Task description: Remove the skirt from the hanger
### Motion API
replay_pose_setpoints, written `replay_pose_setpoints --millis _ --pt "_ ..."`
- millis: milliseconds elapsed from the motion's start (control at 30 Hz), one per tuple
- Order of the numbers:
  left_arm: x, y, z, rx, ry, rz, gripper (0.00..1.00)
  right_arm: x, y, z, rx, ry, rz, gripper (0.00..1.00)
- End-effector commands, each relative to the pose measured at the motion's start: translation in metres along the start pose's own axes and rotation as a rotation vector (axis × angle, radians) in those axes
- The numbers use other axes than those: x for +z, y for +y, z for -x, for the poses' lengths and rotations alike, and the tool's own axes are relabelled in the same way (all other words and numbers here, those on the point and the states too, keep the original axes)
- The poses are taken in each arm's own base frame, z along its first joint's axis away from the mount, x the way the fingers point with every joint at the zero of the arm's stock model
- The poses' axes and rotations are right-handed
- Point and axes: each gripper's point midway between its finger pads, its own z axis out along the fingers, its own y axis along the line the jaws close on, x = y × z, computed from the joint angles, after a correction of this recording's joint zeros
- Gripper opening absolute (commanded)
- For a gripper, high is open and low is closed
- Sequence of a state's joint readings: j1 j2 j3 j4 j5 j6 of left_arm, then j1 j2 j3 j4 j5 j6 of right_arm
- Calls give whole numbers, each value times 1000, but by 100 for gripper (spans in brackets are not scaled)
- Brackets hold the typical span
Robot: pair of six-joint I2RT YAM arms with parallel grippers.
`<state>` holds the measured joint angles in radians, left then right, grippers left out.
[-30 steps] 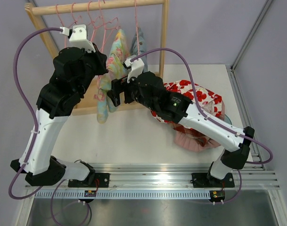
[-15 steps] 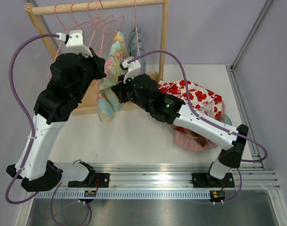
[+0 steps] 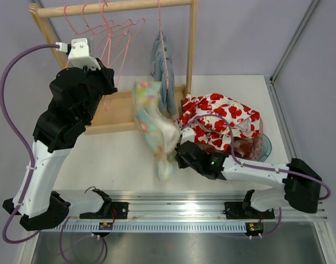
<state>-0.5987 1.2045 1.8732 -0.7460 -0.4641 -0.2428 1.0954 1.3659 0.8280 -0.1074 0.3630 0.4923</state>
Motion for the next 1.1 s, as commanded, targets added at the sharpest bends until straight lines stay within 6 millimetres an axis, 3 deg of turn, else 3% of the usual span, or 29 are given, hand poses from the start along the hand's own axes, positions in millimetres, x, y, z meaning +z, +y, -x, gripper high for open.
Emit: replay_pose_setpoints --millis 0,100,133,200,233,300,333,400,433,500,567,633,700,767,867,900,933,1000,1033,1067 --pt "-16 7 43 -58 -156 12 0 -56 -17 56 149 -216 -44 0" --pt "-16 8 38 -55 -145 11 0 -118 -40 111 148 -389 -93 0" --pt "-15 8 31 -50 -131 14 0 -152 -49 145 178 -495 -113 0" --pt "-18 10 28 -56 -128 11 0 -185 -61 177 113 -591 -165 0" --pt "-14 10 19 -50 -112 13 0 -213 -67 207 137 -683 -191 0" --pt "-17 10 15 -59 -107 6 0 -236 -75 232 25 -741 -272 0" --pt "-17 11 13 -58 -102 7 0 -253 -80 255 33 -795 -329 0" --pt "-17 11 7 -60 -88 2 0 -267 -91 278 -42 -831 -431 0" --pt "-17 11 6 -59 -85 2 0 -277 -100 299 -26 -870 -481 0" --pt "-17 10 2 -58 -77 -3 0 -279 -107 317 -39 -879 -488 0" --pt "-17 8 1 -60 -70 -12 0 -294 -135 344 34 -928 -570 0" --pt "-16 7 -1 -57 -60 -19 0 -297 -149 360 52 -947 -623 0" --pt "-16 5 -1 -52 -52 -28 0 -297 -170 365 74 -943 -709 0" --pt "-14 4 -1 -44 -50 -29 0 -282 -190 364 99 -908 -780 0" --pt "-10 1 2 -30 -51 -32 0 -237 -222 329 188 -767 -876 0" --pt "-8 0 2 -25 -48 -31 0 -226 -235 312 202 -710 -919 0" --pt "-8 -1 7 -25 -58 -32 0 -201 -244 287 197 -631 -938 2" --pt "1 -4 8 -7 -55 -21 0 -169 -247 249 242 -516 -897 70" --pt "2 -4 15 0 -70 -16 0 -150 -248 223 299 -467 -871 91" --pt "12 -7 14 14 -62 -9 0 -140 -245 207 323 -429 -842 99"
